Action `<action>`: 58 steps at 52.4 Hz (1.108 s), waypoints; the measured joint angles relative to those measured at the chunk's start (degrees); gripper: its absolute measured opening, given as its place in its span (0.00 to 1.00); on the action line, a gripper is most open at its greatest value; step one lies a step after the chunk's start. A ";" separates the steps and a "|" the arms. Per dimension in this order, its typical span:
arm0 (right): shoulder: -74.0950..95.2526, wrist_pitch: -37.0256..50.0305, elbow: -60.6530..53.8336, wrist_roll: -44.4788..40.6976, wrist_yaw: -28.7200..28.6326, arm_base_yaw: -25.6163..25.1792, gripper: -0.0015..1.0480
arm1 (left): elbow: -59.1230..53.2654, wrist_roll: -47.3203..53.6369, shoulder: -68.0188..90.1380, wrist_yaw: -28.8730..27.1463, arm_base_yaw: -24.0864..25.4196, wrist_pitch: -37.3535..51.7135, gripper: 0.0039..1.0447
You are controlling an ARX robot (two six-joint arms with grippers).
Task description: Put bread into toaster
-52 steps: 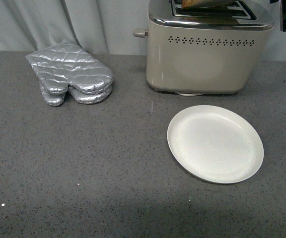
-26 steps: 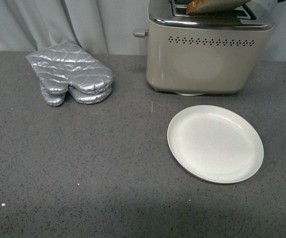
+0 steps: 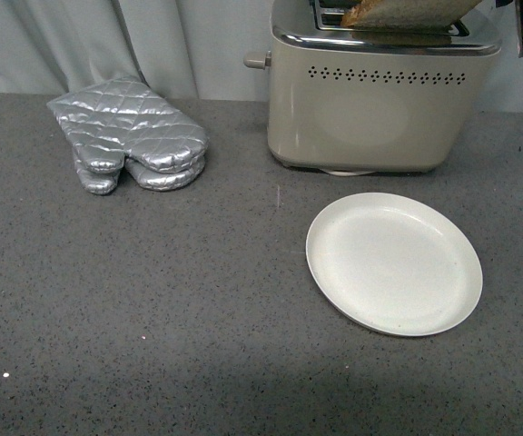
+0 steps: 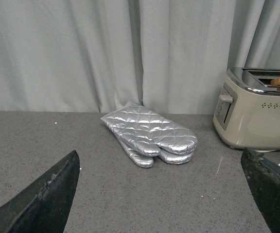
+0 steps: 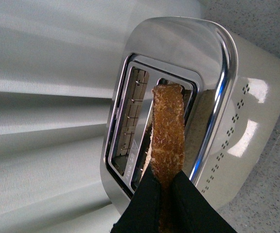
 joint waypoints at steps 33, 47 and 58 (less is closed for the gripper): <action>-4.72 28.04 -6.86 -51.08 4.17 -0.33 0.90 | 0.00 0.00 0.00 0.00 0.00 0.00 0.94; -17.42 55.56 -33.40 -91.76 6.73 -2.10 0.91 | 0.00 0.00 0.00 0.00 0.00 0.00 0.94; -37.59 55.30 -57.61 -98.36 -10.23 -6.93 0.70 | 0.00 0.00 0.00 0.04 0.00 0.00 0.94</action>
